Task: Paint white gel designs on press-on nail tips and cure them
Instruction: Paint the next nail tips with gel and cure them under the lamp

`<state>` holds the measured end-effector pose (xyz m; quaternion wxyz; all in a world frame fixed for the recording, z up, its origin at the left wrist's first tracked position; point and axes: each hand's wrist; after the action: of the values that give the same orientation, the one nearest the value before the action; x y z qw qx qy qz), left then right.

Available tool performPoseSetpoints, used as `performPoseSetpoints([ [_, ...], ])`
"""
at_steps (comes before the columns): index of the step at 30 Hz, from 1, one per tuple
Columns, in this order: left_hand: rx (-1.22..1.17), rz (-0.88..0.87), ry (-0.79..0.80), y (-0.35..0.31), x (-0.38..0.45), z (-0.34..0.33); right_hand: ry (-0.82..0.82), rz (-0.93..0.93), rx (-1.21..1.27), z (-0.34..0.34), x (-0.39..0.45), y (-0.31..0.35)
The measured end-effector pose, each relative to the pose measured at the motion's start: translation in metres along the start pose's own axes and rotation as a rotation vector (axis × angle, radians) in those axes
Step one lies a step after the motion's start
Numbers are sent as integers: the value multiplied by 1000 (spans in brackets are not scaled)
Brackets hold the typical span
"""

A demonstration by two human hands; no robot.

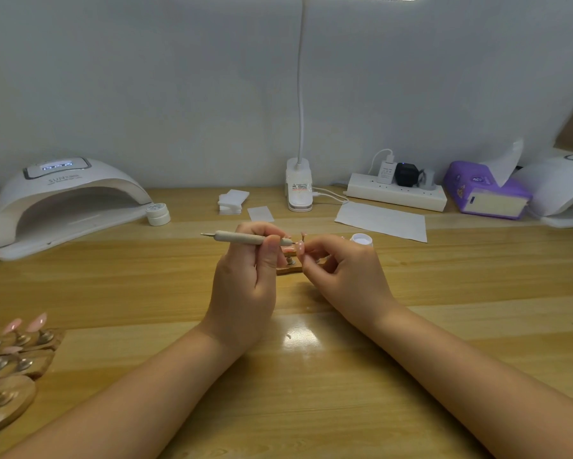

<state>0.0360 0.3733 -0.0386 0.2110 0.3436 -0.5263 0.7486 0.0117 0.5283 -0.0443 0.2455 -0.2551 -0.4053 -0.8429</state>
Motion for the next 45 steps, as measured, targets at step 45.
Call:
performPoseSetpoints([
  [45,-44,12,-13,0,-1,1,-38,17,39,1,0,0],
])
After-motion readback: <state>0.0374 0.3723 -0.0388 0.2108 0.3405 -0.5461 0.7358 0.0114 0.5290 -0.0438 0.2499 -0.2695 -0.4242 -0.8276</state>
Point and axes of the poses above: each hand's wrist, its own x-axis towards the middle knuckle, its own z-axis out of the back of the hand, y = z × x, and after that the axes turned 4 degrees about z, right-handed
